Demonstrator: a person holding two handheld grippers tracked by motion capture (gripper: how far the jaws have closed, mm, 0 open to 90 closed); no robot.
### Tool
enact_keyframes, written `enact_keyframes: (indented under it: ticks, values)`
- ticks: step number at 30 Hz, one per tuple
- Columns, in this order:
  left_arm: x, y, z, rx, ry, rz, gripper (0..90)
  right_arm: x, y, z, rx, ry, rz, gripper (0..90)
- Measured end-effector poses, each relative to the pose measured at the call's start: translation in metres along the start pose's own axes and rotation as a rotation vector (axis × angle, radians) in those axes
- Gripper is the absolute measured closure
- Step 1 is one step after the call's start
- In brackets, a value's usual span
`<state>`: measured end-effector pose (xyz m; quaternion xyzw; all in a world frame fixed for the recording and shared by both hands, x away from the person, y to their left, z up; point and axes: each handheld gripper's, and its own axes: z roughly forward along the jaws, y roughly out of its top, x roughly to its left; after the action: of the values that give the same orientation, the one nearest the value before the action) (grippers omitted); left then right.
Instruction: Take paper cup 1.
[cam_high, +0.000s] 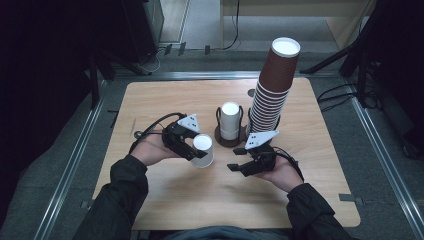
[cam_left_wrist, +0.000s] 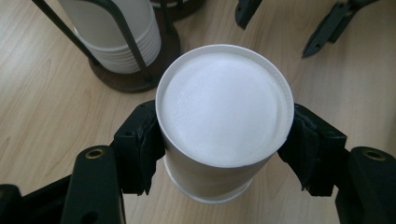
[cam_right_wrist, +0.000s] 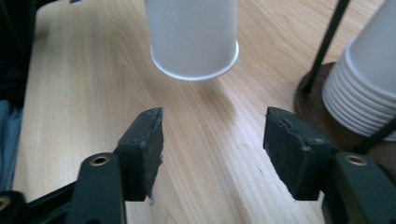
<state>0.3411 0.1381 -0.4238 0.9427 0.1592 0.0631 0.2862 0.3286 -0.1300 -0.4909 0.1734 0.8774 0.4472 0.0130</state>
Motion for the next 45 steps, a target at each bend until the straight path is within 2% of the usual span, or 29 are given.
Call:
enact_keyframes:
  ticks: [2,4,7,10,13,18,28,29,36,40,45]
  values:
    - [-0.003,0.004,0.003,0.029,-0.004,0.020,33.6,0.000,0.001,0.002,-0.006,0.014,0.004,34.5]
    - [-0.006,0.011,0.004,0.030,-0.032,0.032,33.6,0.001,0.003,0.006,-0.013,0.033,-0.001,32.8]
    - [-0.007,0.014,0.006,0.039,-0.036,0.041,33.6,0.003,0.005,0.009,-0.025,0.045,-0.010,31.2]
    - [-0.006,0.017,0.008,0.055,-0.045,0.031,33.6,0.005,0.006,0.010,-0.027,0.052,-0.003,30.5]
    - [-0.002,0.020,0.010,0.094,-0.049,0.029,33.6,0.005,0.007,0.010,-0.028,0.053,0.000,30.0]
    - [-0.003,0.023,0.013,0.107,-0.049,0.029,33.6,0.005,0.007,0.013,-0.029,0.060,0.003,28.6]
    - [-0.011,0.027,0.010,0.074,-0.110,0.051,33.5,0.009,0.011,0.020,-0.045,0.094,0.007,24.9]
    - [-0.012,0.028,0.010,0.069,-0.116,0.053,33.6,0.009,0.012,0.024,-0.043,0.094,-0.004,24.9]
    - [-0.015,0.029,0.012,0.069,-0.130,0.064,33.5,0.010,0.013,0.030,-0.040,0.108,-0.005,24.5]
    - [-0.019,0.031,0.013,0.064,-0.141,0.079,33.5,0.013,0.015,0.033,-0.041,0.131,-0.003,23.4]
    - [-0.023,0.033,0.013,0.067,-0.149,0.090,33.5,0.014,0.016,0.036,-0.039,0.131,-0.001,23.5]
